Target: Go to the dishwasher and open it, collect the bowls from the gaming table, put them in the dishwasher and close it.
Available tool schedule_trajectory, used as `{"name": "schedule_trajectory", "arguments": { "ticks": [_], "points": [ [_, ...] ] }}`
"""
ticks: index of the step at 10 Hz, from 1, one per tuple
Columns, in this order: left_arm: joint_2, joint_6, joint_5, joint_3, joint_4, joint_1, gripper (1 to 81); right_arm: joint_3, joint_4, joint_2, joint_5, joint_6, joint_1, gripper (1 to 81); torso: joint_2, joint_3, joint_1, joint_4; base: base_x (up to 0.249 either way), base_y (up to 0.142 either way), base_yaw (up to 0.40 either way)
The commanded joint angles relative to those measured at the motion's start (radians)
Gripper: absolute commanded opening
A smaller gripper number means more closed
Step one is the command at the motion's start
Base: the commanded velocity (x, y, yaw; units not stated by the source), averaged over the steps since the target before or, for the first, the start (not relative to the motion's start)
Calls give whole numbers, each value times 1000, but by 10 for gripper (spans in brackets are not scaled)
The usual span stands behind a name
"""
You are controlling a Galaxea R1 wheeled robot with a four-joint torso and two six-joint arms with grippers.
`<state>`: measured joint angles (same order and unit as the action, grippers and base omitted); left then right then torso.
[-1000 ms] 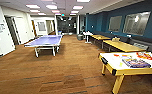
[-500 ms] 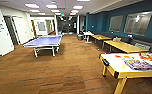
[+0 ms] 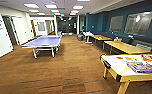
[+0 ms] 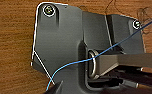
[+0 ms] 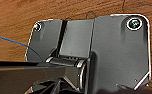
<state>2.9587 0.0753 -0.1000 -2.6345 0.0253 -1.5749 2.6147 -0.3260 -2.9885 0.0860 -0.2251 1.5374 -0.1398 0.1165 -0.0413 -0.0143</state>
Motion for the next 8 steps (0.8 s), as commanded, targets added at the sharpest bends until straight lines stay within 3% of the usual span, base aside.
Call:
{"name": "schedule_trajectory", "arguments": {
  "ticks": [1,8],
  "points": [
    [-4,-6,54,-1,-2,35,811,-4,-8,-2,-40,1,-47,811,0,0,0,0,150,0,0],
    [-3,-5,54,-1,-4,35,811,-4,-10,-3,-40,1,-48,811,0,0,0,0,149,0,0]
  ]
}}
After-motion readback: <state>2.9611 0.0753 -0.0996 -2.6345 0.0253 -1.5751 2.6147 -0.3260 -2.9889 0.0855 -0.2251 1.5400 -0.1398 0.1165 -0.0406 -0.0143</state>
